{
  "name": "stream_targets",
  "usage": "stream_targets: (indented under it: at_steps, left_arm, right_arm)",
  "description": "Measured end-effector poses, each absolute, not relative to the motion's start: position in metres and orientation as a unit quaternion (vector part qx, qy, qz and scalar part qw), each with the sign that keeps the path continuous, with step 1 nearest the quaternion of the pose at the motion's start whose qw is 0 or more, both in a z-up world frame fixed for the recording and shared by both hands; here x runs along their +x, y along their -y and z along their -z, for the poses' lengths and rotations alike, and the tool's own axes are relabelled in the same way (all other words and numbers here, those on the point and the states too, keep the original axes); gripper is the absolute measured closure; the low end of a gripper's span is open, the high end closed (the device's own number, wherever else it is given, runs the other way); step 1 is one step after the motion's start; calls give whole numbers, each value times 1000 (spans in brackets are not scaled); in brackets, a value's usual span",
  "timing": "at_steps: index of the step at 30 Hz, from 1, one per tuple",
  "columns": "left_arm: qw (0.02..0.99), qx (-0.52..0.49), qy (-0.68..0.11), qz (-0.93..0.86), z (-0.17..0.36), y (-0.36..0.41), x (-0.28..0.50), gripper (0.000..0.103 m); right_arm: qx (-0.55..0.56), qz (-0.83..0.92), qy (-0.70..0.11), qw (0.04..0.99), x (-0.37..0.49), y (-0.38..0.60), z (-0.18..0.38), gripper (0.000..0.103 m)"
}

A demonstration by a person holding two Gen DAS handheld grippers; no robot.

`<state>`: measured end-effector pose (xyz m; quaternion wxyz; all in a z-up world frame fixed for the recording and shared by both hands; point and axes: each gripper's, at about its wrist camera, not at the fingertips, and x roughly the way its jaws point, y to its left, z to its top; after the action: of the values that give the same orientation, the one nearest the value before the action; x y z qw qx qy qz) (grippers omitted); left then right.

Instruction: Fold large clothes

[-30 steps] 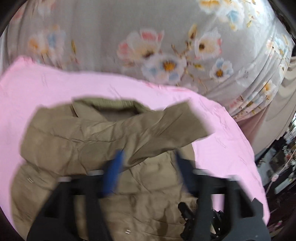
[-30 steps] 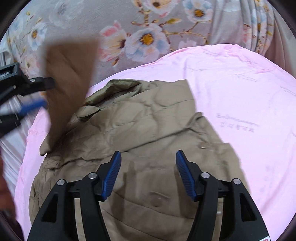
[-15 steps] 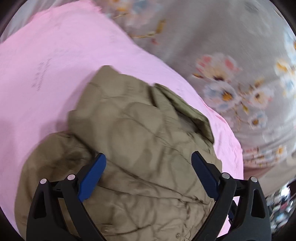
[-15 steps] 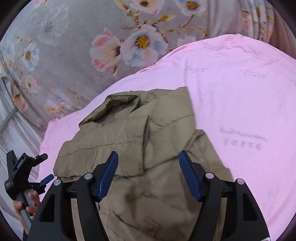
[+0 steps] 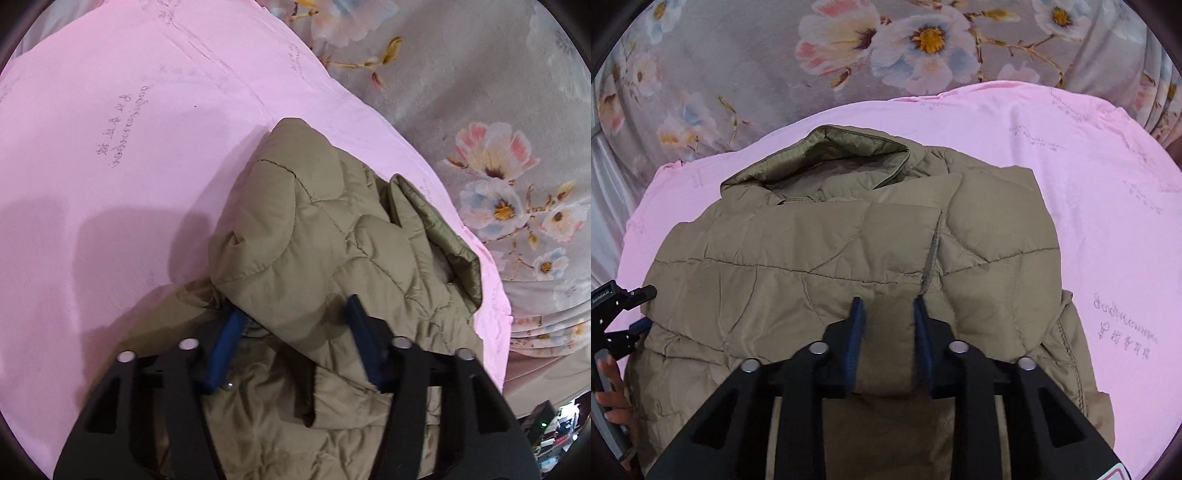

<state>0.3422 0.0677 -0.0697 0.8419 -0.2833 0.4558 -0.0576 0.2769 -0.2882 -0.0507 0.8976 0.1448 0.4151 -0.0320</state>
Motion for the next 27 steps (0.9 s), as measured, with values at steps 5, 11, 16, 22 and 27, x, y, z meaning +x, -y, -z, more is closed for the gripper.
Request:
stream_targets:
  at_steps: [5,11,16,22,27]
  left_arm:
    - [863,-250,-437,44,57,-67,340,97]
    - [893,-197,-399,69,18,-43,326,100]
    - [893,-126,-428,55,58,-15,329,100]
    - [909,-68,-410,40,76,0,325,99]
    - [913,-50,-403,31,65,-4,318,88]
  right_arm:
    - [124,31,-382,915,270,288,24,101]
    - [134,35,-299,944,244,310,-34,101]
    - [159,55,-386,907,259,329,37,102]
    - [142,61,-411,898,261,321,79,100]
    - [149,52,-412,898,257,323,76,92]
